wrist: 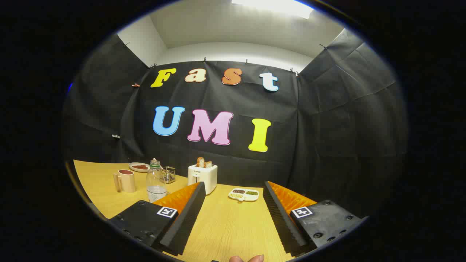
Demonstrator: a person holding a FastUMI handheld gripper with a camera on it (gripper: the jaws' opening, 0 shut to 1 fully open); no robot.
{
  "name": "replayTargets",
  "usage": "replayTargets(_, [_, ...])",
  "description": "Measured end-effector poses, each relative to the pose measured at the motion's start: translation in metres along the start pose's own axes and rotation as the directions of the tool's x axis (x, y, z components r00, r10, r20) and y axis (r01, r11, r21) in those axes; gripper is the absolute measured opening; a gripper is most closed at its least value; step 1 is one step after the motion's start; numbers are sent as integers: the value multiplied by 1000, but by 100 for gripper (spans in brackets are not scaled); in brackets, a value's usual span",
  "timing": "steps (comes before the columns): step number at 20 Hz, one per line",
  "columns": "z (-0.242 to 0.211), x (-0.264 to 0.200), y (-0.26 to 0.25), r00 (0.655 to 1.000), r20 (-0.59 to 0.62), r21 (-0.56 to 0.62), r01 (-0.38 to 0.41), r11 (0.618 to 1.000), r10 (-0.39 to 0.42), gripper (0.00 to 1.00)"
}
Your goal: Take the bottle from table, then pour the juice into the cup, finally place the bottle on the coaster
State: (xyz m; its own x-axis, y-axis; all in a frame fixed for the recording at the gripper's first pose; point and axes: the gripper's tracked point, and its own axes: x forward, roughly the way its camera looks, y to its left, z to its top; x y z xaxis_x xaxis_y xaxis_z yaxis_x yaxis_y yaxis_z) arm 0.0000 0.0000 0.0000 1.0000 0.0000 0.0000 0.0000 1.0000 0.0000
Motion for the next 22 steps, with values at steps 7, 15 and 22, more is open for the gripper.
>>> replayTargets(7, [-10,2,35,999,-30,59,-32,998,34,98])
replayTargets(15, [-19,4,87,996,-36,54,-79,995,81,98])
replayTargets(22, [-36,6,130,995,-62,91,-75,993,81,98])
